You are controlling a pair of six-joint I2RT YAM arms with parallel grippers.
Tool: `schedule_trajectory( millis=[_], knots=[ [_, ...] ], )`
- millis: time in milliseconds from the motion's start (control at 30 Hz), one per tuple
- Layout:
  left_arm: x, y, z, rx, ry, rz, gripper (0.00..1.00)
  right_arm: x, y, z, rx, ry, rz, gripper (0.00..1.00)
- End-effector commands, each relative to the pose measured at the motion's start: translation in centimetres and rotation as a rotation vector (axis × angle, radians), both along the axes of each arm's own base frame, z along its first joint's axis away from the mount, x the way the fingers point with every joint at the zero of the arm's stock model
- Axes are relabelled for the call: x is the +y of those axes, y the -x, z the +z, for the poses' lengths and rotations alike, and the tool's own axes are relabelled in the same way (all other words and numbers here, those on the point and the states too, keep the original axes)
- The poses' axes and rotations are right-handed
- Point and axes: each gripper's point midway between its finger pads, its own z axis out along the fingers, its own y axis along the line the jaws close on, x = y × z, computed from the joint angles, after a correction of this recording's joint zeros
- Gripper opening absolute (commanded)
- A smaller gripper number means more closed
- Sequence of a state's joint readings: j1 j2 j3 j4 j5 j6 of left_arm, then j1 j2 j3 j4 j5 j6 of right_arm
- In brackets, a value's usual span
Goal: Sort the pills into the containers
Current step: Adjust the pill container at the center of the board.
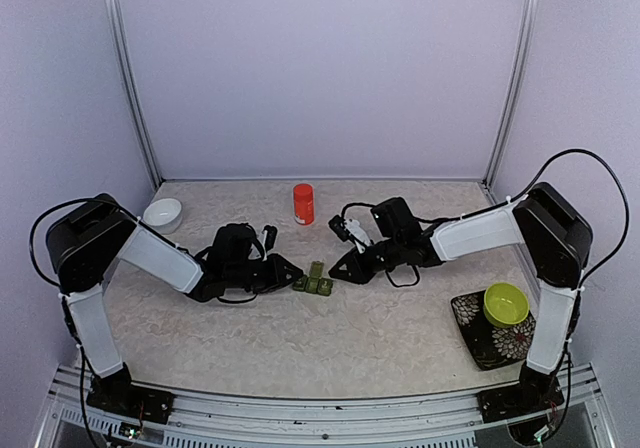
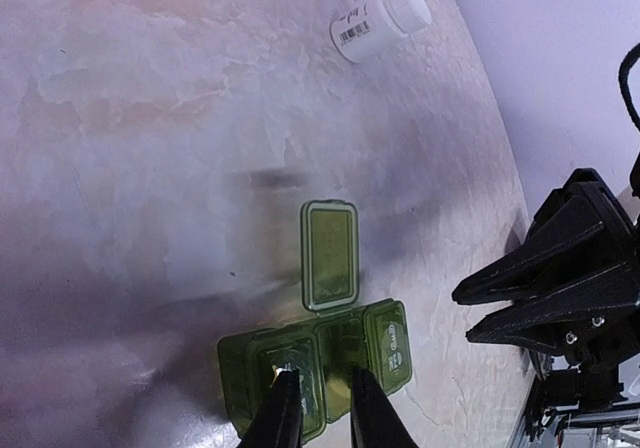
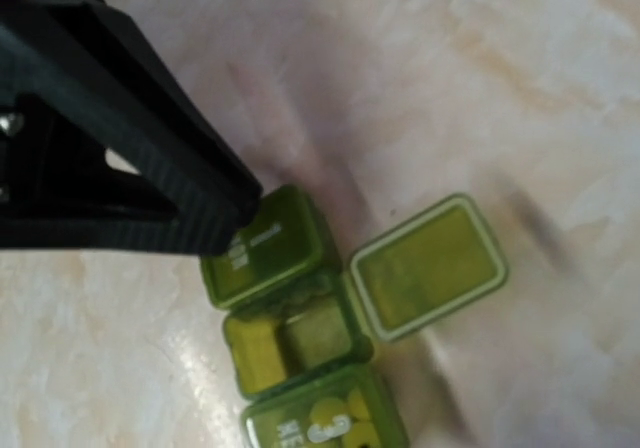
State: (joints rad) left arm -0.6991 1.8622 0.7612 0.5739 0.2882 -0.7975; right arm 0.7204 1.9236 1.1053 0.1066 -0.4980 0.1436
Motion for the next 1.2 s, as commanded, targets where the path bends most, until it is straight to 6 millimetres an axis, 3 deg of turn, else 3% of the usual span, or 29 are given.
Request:
schedule_trajectory(
  millis=[0, 600, 1167],
  knots=[
    [-1.4, 0.1, 0.2, -0.018, 0.010, -0.052, 0.19, 2.0, 0.4, 1.1, -0.005, -0.054, 0.049, 0.17],
    [-1.6, -0.6, -2.2, 0.040, -0.031, -0.032, 0.21, 3.3, 0.9, -2.3, 0.044, -0.011, 0.075, 0.16],
    [-1.4, -0.1, -3.8, 0.095, -0.060, -0.039, 0.21, 1.1, 3.1, -7.6, 0.115, 0.095, 0.065, 0.09]
  ],
)
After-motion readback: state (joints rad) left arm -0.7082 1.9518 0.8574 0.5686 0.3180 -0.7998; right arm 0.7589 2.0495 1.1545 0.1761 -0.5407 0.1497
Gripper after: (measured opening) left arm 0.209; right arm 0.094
